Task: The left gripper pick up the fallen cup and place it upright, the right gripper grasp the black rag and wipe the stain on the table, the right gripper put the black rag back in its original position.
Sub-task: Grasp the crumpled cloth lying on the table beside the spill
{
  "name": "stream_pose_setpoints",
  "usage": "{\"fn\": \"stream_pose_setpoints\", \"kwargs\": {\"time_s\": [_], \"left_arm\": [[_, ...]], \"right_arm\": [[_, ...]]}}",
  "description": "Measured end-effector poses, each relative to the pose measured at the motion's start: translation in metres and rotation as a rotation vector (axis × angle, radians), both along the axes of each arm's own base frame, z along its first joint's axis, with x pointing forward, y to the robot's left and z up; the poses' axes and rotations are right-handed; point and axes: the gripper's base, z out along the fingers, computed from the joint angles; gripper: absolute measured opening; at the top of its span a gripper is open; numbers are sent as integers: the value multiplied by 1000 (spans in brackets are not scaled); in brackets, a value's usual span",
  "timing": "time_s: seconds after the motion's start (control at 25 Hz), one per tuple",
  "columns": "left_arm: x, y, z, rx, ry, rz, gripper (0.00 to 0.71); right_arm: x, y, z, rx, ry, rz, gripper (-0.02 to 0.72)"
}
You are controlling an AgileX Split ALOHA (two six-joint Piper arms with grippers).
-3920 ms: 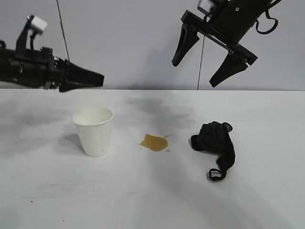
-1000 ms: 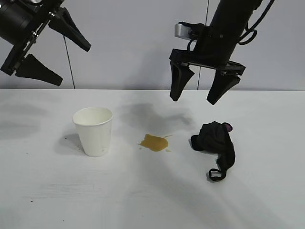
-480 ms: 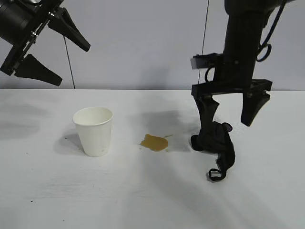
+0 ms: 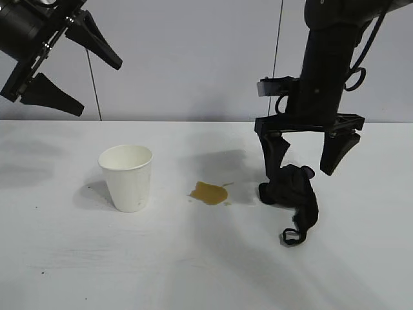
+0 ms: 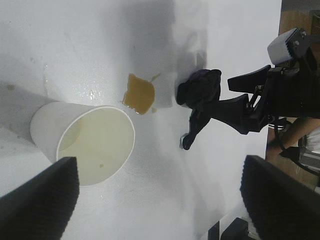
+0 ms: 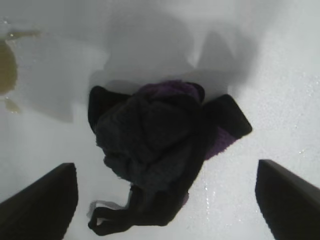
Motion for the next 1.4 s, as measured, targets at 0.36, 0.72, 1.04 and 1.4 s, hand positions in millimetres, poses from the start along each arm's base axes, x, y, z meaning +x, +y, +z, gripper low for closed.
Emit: {"fn": "stream_pose_setpoints", "kwargs": {"time_s": [0.36,0.72,1.04,1.4], "left_arm": [[-1,0,0,-2,4,-5,633],[-1,0,0,-2,4,-5,633],[-1,0,0,-3,7,-9,633],[-2,-1,0,-6,13,-16,633]], "right_arm": [[5,2,0,21,-59,-4,661],[7,2,-14,16,-43,7,661],[8,3,-33,9,0,6,501],[6,7,-32,56,13,-7,172]]}}
